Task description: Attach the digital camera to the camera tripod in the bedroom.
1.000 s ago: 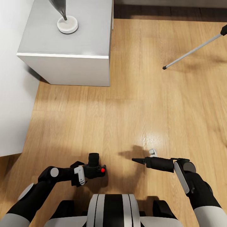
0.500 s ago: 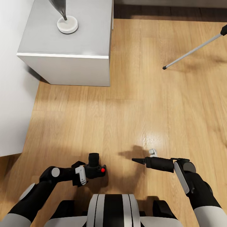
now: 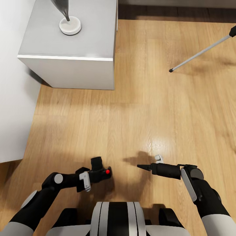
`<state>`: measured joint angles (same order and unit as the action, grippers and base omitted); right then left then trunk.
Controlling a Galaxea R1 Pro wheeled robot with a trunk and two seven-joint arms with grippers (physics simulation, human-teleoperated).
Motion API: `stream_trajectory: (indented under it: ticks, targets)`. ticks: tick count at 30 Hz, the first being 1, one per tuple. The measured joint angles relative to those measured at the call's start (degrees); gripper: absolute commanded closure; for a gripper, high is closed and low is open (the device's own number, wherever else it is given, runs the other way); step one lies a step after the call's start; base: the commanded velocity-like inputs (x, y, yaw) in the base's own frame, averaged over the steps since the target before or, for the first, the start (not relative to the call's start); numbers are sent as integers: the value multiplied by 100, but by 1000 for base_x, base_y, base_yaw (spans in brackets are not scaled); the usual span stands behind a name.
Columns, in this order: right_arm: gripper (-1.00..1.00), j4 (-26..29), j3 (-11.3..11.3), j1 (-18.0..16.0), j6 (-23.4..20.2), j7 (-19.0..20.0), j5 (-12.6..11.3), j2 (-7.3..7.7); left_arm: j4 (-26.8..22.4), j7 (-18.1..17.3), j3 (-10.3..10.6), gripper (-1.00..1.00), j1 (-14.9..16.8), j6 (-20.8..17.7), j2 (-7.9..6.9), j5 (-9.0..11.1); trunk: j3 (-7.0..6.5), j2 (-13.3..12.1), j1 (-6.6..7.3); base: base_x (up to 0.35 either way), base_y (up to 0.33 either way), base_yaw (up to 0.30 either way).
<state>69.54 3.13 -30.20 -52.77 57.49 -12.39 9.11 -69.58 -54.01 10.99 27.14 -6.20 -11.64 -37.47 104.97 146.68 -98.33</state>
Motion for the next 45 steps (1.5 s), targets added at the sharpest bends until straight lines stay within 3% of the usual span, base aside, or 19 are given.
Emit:
stream_trajectory:
  ticks: [5,9,10,11,12,13,15,18,20,24,28,29,36,37,39,43,44,45]
  targets:
    - [-100,-1,-1,-1,2,-4,0,-1,-244,-1,-26,100,1,2,-8,-9,0,0,0,0,0,0]
    - [-100,-1,-1,0,4,-7,0,-2,-760,-37,-47,100,1,-33,-5,19,0,0,0,0,0,0]
    - [-100,-2,6,-1,15,-52,5,0,-922,-66,-358,100,1,-31,-19,1208,0,0,-1,0,0,0]
    - [-100,-2,4,-2,15,-57,4,-1,-1784,-69,-378,100,1,-40,-19,1732,-1,0,0,0,0,0]
    - [-100,-2,2,-2,16,-70,6,-3,-2003,-63,-398,100,1,-53,-26,2025,0,0,0,0,0,0]
    - [-100,-2,-3,-1,17,-92,8,-8,-1756,-54,-470,100,-1,-76,-26,2352,0,0,-1,0,0,0]
    - [-100,-2,-7,-2,17,-118,18,-15,-1726,-47,-554,100,0,-112,-20,2746,0,0,0,0,0,0]
    - [-100,-2,-8,-2,17,-141,26,-22,-1713,-44,-602,100,0,-157,-20,3072,0,0,0,0,0,0]
    - [-100,-2,-9,-1,17,-162,35,-32,-1706,-55,-631,100,0,-186,-23,3445,0,0,0,0,0,0]
    - [-100,-2,-10,-1,17,-171,40,-42,-1683,-64,-645,100,0,-192,-18,3746,0,0,0,0,0,0]
    - [-100,-2,-10,-1,17,-175,42,-47,-1652,-61,-670,100,0,-244,8,4182,0,0,0,0,0,0]
    - [-100,-2,-10,-1,17,-175,42,-46,-1634,-55,-677,100,0,-324,16,4437,0,0,0,0,0,0]
    - [-100,-2,-10,-2,17,-182,43,-43,-1496,-42,-684,100,0,-795,34,5450,0,0,0,0,0,0]
    - [-100,-2,-10,-2,17,-184,43,-45,-1475,-41,-684,100,0,-876,34,5692,0,0,0,0,0,0]
    - [-100,-2,-10,-2,17,-185,43,-47,-1456,-39,-685,100,0,-949,39,5980,0,0,0,0,0,0]
    - [-100,-2,-10,-2,17,-185,43,-48,-1408,39,-685,100,0,-978,70,6267,0,0,0,0,0,0]
    - [-100,-2,-10,-2,17,-185,43,-49,-1342,156,-685,100,0,-984,112,6424,0,0,0,0,0,0]
    - [-100,-2,-10,-2,17,-184,43,-49,-1201,493,-684,100,0,-1011,267,6855,0,0,-1,0,0,0]
